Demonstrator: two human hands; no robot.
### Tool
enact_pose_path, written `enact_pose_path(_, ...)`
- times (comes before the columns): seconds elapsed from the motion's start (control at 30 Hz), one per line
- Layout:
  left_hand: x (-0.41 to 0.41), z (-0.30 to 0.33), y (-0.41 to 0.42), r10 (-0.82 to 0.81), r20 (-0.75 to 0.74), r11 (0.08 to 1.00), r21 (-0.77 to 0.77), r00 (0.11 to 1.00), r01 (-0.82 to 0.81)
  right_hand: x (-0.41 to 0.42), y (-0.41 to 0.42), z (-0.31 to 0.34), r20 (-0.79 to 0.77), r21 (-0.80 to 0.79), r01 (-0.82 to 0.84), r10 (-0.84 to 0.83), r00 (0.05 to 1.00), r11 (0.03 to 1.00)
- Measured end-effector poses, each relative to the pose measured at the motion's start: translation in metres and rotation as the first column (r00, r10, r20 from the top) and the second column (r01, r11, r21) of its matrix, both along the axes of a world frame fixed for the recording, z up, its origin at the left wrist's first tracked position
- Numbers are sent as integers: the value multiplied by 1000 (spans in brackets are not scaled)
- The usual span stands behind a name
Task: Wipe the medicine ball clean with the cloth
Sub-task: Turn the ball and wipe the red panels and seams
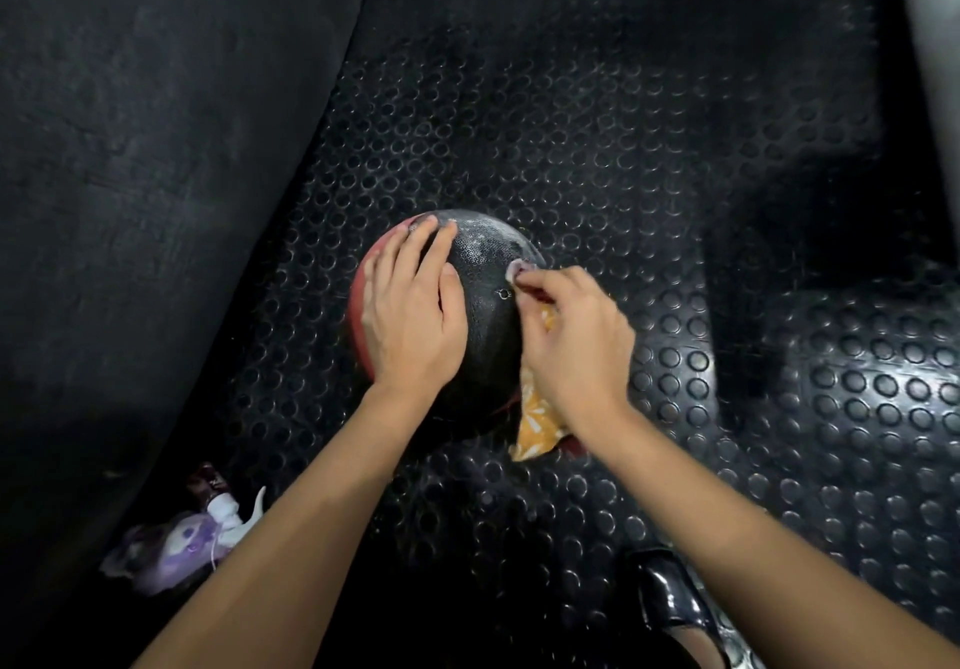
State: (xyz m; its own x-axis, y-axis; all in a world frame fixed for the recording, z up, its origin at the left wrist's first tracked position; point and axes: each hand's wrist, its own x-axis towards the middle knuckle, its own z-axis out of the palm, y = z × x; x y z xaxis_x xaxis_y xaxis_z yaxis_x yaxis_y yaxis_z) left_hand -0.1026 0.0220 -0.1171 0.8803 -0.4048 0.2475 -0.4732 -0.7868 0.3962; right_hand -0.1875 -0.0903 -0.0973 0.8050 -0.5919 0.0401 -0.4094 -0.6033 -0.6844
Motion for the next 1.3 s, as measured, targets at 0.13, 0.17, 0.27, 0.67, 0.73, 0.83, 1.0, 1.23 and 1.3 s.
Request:
enact_pose_path(0.13, 0, 2, 5, -58, 7, 998, 17, 998, 58, -10, 14, 2, 59, -103, -157, 164, 985, 982)
enact_pose_path(0.17, -1, 2, 6, -62, 2, 998, 13, 998, 62, -10, 6, -2, 40, -107, -138, 143, 989, 985)
enact_pose_path(0.27, -5, 3, 5, -77, 16, 997, 5, 997, 77, -6, -18, -12, -62, -10, 14, -14, 998, 1000)
enact_pose_path(0.67, 29, 13, 37, -373, -127, 921, 72, 919, 384, -16, -27, -2, 1, 156, -24, 24, 1000, 988)
enact_pose_path(0.73, 20, 14, 35, -149, -254, 989, -46, 956, 142, -12, -25, 0, 20, 171, -58, 55, 998, 984)
enact_pose_path(0.83, 6, 14, 21, -11, -317, 999, -37, 948, -1, -3, -15, 6, 80, 157, -146, 134, 988, 977)
enact_pose_path(1.0, -9, 9, 1, 152, -201, 987, -20, 968, -159, 2, -5, 7, 40, 25, -162, 161, 986, 986)
enact_pose_path(1.23, -6, 7, 4, 157, -200, 984, -52, 967, -170, 8, 3, 9, 48, -150, -208, 217, 975, 966)
enact_pose_path(1.3, -6, 8, 1, 169, -198, 983, -42, 966, -181, 20, -4, 10, 37, -124, -141, 147, 988, 982)
